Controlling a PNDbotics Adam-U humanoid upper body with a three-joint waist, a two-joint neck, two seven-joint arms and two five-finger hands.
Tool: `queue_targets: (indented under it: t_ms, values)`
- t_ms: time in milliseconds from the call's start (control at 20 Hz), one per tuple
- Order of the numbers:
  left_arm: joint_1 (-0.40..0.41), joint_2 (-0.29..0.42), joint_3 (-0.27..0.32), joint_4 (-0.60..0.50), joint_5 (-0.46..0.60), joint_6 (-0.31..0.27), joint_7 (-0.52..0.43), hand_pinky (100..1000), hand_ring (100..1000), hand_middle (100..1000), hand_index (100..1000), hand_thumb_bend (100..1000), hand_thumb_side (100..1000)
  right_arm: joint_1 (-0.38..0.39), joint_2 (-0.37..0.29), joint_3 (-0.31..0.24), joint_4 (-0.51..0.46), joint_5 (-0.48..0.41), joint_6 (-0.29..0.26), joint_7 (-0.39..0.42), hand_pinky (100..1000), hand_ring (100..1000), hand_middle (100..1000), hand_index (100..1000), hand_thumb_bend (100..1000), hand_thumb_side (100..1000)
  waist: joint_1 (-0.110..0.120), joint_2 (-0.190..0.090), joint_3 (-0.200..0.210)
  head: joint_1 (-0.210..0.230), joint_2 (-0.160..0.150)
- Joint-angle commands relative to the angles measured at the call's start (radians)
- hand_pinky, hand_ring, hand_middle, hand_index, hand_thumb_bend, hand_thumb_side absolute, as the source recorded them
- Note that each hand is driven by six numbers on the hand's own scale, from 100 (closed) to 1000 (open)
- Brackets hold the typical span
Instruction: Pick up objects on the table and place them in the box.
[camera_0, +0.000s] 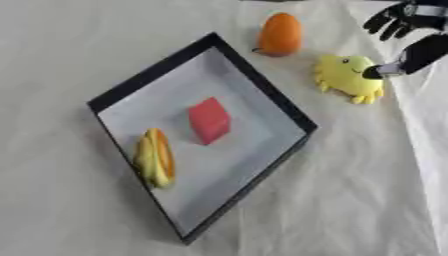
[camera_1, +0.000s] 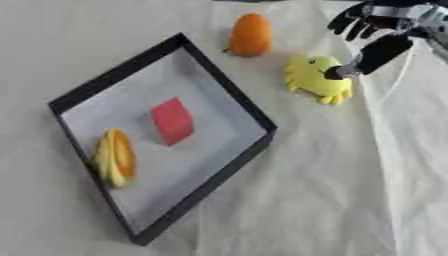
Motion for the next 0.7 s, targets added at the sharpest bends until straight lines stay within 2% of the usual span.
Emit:
queue_targets:
  t_ms: [50, 700]
  values:
    - [-0.014, 0.014, 0.022, -0.015, 0.005, -0.007, 0.011, 864, 807, 762, 825, 393, 576, -0.026, -0.009, 0.005, 0.021, 0.029, 0.001, -0.004, 865, 823, 835, 888, 519, 259, -0.009, -0.017, 0.005, -0.007, -0.01]
    - [0.012, -0.032, 0.042, -0.015, 0.055, -0.05, 0.108, 850, 796, 753, 820, 391, 570, -0.058, 0.056, 0.032, 0.156, 0.138, -0.039, 0.013, 866, 835, 844, 888, 533, 254, -0.004, -0.005, 0.027, -0.022, -0.029]
